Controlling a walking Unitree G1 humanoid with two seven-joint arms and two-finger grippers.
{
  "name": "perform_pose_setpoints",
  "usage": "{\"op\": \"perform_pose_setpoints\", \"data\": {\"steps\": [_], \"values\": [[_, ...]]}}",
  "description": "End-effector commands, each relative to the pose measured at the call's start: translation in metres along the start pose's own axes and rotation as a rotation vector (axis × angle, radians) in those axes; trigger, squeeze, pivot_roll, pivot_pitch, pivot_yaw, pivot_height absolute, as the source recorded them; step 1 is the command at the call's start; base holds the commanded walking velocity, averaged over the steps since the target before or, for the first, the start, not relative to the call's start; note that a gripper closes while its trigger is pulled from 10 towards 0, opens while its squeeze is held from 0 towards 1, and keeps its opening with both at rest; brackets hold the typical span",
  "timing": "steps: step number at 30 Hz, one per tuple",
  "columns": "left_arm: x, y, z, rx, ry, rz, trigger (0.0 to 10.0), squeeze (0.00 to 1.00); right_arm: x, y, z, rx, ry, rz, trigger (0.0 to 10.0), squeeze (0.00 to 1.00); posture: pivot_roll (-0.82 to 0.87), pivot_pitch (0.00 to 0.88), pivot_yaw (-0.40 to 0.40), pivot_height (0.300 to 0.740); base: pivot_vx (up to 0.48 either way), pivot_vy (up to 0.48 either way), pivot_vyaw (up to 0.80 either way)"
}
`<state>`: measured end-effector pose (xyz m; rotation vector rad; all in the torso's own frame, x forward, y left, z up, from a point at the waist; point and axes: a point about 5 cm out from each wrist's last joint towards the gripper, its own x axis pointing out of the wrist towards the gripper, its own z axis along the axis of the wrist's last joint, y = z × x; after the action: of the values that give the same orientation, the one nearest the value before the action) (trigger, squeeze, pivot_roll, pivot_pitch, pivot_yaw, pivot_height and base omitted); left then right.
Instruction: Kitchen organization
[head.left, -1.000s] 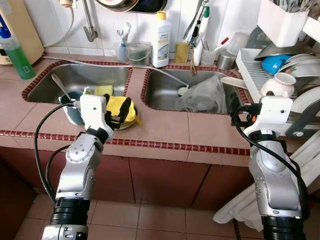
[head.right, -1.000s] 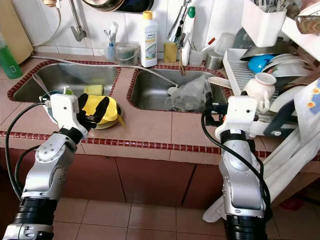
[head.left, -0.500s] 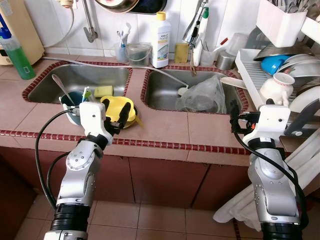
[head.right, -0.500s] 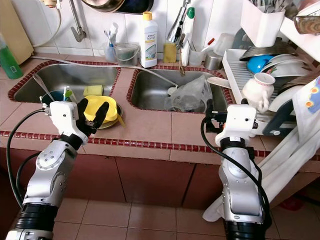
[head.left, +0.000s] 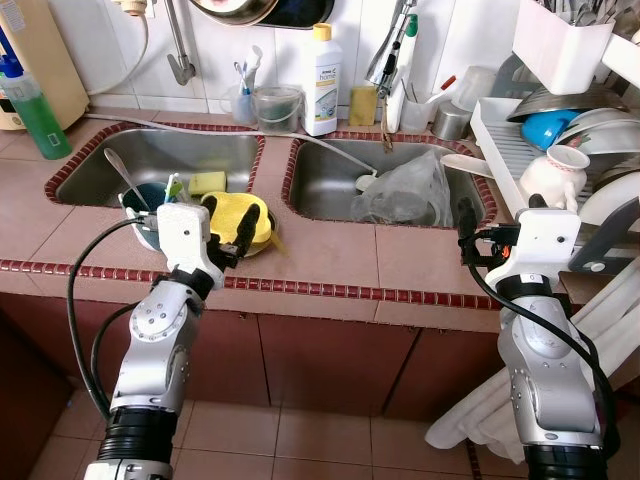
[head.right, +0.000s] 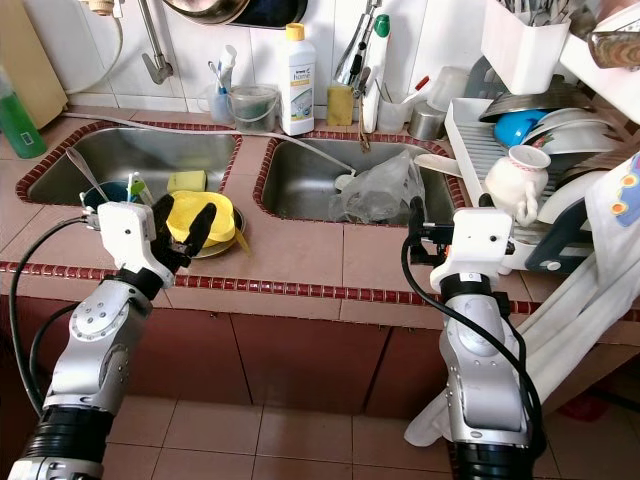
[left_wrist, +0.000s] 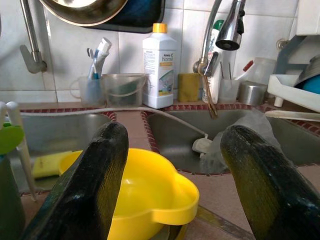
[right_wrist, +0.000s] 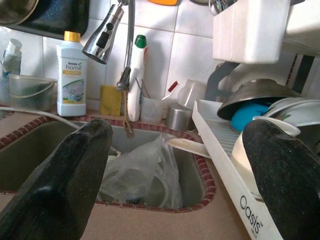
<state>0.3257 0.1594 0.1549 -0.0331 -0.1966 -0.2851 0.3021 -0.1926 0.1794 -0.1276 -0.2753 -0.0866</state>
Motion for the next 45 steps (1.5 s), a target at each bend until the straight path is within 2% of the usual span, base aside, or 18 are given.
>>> {"op": "perform_pose_setpoints", "data": {"steps": [1,9,45], "values": [[0.0013,-0.0014,0.0003,0.018,-0.001,-0.01,10.0,0.0,-0.0007,-0.0004,0.001,-0.003,-0.008,0.003,10.0,0.0,-0.07,0.0,0.008,0.74,0.0,0.251,0.0],[-0.0015,-0.005,-0.0029,0.033,0.009,-0.026,10.0,0.0,-0.0021,0.0004,-0.0009,-0.003,-0.001,0.008,10.0,0.0,-0.06,0.0,0.008,0.74,0.0,0.285,0.0],[-0.0045,-0.0039,-0.0013,0.037,0.016,-0.02,10.0,0.0,-0.0042,0.0046,-0.0036,-0.008,0.009,0.017,10.0,0.0,-0.05,0.0,0.008,0.74,0.0,0.351,0.0]]}}
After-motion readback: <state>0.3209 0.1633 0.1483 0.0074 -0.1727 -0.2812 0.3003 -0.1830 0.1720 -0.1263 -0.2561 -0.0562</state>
